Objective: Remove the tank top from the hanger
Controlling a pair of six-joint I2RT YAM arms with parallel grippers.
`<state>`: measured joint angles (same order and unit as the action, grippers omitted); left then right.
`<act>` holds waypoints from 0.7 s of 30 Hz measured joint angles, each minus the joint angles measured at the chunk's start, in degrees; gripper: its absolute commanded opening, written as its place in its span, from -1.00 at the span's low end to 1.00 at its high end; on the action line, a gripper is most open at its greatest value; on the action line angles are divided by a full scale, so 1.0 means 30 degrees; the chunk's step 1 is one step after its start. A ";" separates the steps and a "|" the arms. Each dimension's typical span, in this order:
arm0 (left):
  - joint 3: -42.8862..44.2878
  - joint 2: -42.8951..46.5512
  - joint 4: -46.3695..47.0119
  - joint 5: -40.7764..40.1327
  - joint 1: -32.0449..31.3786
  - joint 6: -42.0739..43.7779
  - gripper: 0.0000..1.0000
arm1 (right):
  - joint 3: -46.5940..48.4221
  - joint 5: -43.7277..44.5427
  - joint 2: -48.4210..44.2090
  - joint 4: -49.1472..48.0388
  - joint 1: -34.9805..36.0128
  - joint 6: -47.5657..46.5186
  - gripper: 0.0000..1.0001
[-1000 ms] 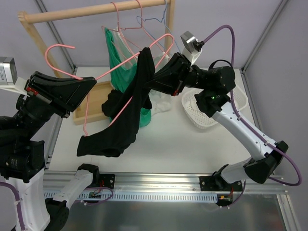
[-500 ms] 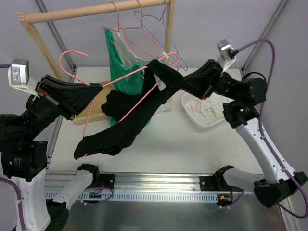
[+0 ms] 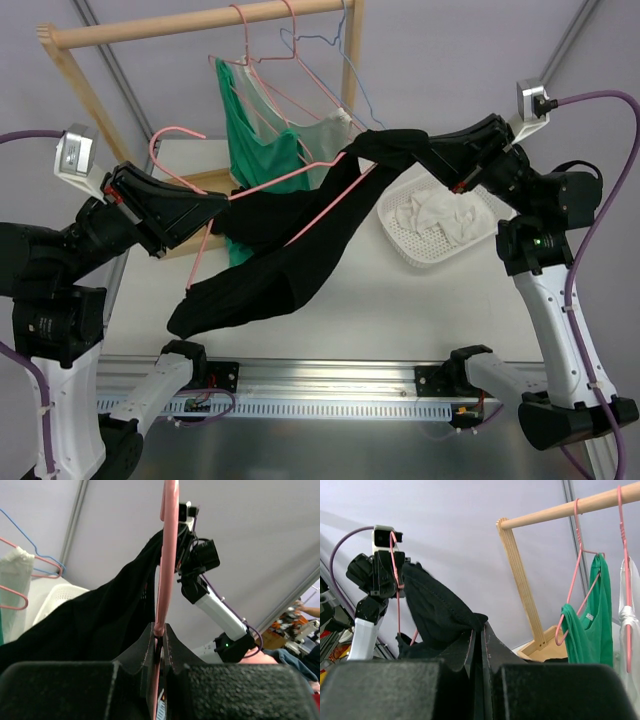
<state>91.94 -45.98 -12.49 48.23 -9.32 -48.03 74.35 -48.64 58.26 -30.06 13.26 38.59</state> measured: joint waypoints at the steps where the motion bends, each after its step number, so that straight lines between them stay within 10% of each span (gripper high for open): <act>1: -0.0124 0.0000 -0.0095 0.0219 0.0000 0.0000 -1.00 | 0.0146 0.0095 0.0117 0.0117 -0.0029 0.0036 -0.99; 21: 0.2703 -0.1931 -0.0430 0.2586 0.0000 -0.0481 -1.00 | 0.1610 0.0503 0.1399 0.3315 0.3089 -0.2295 -0.99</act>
<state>100.05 -51.77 -13.78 55.99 -9.32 -49.47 79.18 -47.13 62.46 -20.12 22.52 31.70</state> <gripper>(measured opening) 0.039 0.034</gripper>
